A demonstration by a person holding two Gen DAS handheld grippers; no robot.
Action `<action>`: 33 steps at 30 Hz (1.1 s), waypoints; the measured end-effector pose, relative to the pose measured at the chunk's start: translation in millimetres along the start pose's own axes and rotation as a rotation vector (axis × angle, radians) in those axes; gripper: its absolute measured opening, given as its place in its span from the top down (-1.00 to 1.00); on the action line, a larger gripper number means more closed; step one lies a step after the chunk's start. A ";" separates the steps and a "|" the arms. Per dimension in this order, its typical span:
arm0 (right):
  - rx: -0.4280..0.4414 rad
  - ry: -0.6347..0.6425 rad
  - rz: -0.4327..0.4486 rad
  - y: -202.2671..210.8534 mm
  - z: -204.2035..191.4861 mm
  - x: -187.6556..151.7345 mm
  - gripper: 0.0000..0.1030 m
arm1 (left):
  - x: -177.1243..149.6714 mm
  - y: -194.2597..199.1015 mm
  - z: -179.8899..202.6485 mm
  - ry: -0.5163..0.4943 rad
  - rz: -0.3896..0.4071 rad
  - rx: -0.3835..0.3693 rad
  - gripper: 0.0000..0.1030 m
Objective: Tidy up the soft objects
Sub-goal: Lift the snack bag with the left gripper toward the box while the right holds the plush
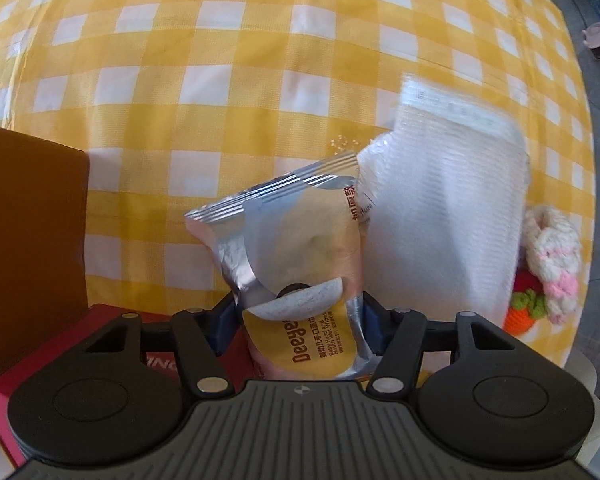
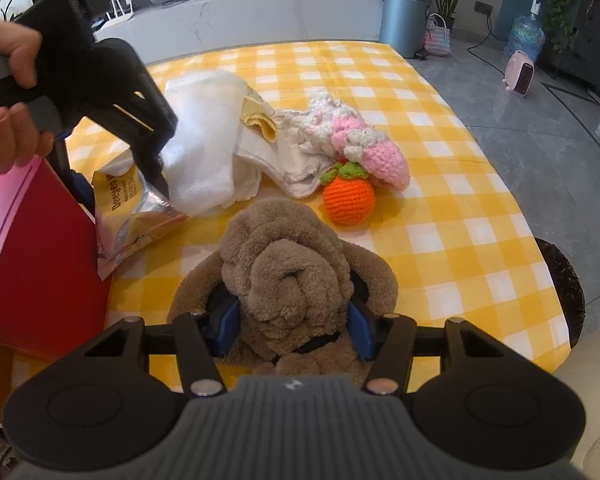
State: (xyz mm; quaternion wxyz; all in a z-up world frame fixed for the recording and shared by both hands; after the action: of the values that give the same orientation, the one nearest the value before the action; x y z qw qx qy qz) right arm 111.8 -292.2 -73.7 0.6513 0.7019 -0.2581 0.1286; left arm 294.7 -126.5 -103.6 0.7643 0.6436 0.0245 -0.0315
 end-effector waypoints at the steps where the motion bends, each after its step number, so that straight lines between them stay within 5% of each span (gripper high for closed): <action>1: 0.000 -0.004 0.001 0.0 0.8 -0.1 -0.08 | -4.1 4.1 -0.7 -0.005 0.006 -0.008 -0.30; 10: -0.009 -0.002 0.004 -0.5 0.1 -0.1 -0.08 | -33.5 57.6 9.3 -0.161 0.192 -0.058 -0.25; 19: -0.015 -0.005 0.004 0.4 0.1 -1.1 -0.08 | -6.9 20.2 3.9 -0.072 0.066 0.006 -0.25; 24: -0.011 -0.010 0.004 -0.3 1.0 -0.7 -0.08 | -3.7 11.5 13.9 -0.107 0.097 0.043 -0.22; 33: 0.013 -0.025 0.040 10.9 4.2 -0.1 -0.08 | -22.6 52.7 19.2 -0.217 0.200 -0.068 -0.20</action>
State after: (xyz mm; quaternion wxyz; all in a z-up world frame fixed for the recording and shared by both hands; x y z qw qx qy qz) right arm 105.4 -296.5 -65.0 0.6409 0.7023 -0.2792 0.1344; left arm 276.3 -136.2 -46.8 0.7833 0.6092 -0.1214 -0.0240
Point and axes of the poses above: each gripper's, at about its wrist camera, not at the fingertips, and y roughly against the way its jaws point, z to its right, x to its top, the point moved 2 cm from there along -y, roughly the way its jaws point, and after that the axes turned 8 degrees about -y, right-handed, at the moved point
